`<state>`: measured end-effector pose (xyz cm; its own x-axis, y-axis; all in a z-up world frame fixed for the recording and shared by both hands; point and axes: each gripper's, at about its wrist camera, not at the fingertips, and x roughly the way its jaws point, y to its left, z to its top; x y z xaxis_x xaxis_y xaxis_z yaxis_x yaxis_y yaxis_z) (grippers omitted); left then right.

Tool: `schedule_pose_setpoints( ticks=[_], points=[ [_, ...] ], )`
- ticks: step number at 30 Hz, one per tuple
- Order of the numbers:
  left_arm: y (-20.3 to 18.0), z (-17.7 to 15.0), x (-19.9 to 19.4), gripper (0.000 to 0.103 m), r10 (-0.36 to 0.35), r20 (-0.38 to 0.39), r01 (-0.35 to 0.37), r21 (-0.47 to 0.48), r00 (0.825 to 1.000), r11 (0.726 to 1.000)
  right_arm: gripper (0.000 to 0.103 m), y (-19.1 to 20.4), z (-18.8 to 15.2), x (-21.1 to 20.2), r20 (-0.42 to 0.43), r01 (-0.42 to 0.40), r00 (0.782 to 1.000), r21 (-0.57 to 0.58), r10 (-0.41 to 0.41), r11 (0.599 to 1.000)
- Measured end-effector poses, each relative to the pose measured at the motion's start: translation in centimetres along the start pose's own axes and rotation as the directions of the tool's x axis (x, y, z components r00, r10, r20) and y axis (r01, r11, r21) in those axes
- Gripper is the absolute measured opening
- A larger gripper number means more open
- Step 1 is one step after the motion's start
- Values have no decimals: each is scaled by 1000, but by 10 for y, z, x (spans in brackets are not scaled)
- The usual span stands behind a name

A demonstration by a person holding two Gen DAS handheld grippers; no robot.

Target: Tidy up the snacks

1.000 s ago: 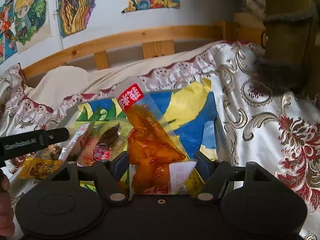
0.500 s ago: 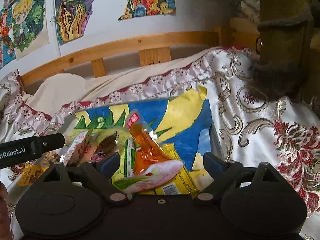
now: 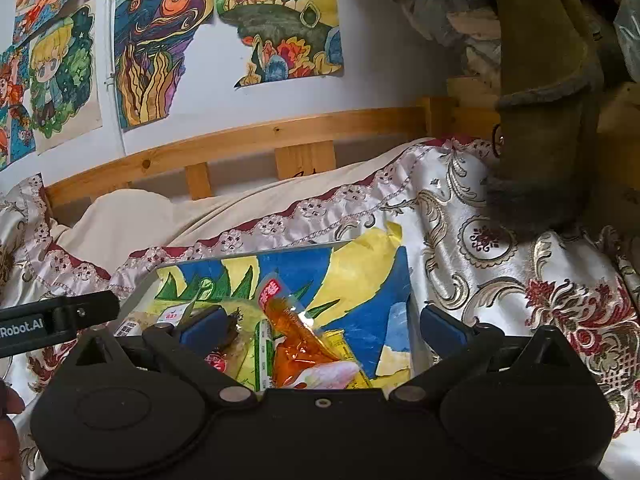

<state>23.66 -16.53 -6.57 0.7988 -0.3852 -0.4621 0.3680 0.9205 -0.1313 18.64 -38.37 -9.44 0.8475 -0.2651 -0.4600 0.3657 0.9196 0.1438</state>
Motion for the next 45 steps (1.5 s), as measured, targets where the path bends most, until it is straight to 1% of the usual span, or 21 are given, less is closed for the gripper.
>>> schedule_pose_setpoints(
  ticks=[5, 9, 17, 21, 25, 28, 35, 38, 41, 45],
  points=[
    [3, 1, -9, 102, 13, 2, -13, -12, 1000, 1000, 102, -1, 1, -12, 33, 13, 999, 18, -13, 1000],
    [4, -1, -24, 102, 27, 27, -27, 8, 999, 1000, 102, -1, 0, -28, 63, 22, 998, 30, -23, 999],
    [5, -2, -70, 102, 49, 94, -51, 15, 994, 999, 102, 2, -8, -74, 136, 39, 990, -12, -37, 999],
    [6, -5, -98, 103, 70, 123, -74, 28, 990, 997, 102, 0, -12, -98, 153, 32, 988, -14, -30, 999],
    [11, -13, -121, 103, 90, 120, -92, 9, 989, 996, 102, -2, -18, -122, 158, 24, 987, 7, -25, 1000],
    [15, -20, -137, 103, 111, 117, -111, -1, 987, 994, 102, -2, -23, -143, 158, 1, 987, 32, -6, 999],
    [21, -38, -180, 103, 148, 113, -147, -22, 982, 989, 102, 3, -34, -184, 172, -43, 984, 40, 35, 998],
    [25, -43, -195, 103, 158, 99, -154, -53, 982, 987, 102, 1, -40, -196, 157, -44, 987, 62, 34, 997],
    [30, -47, -209, 103, 151, 88, -143, -96, 985, 985, 102, 0, -46, -206, 145, -42, 989, 69, 32, 997],
    [35, -54, -225, 103, 159, 83, -150, -106, 984, 983, 102, -1, -53, -220, 146, -31, 989, 65, 21, 997]
  ],
)
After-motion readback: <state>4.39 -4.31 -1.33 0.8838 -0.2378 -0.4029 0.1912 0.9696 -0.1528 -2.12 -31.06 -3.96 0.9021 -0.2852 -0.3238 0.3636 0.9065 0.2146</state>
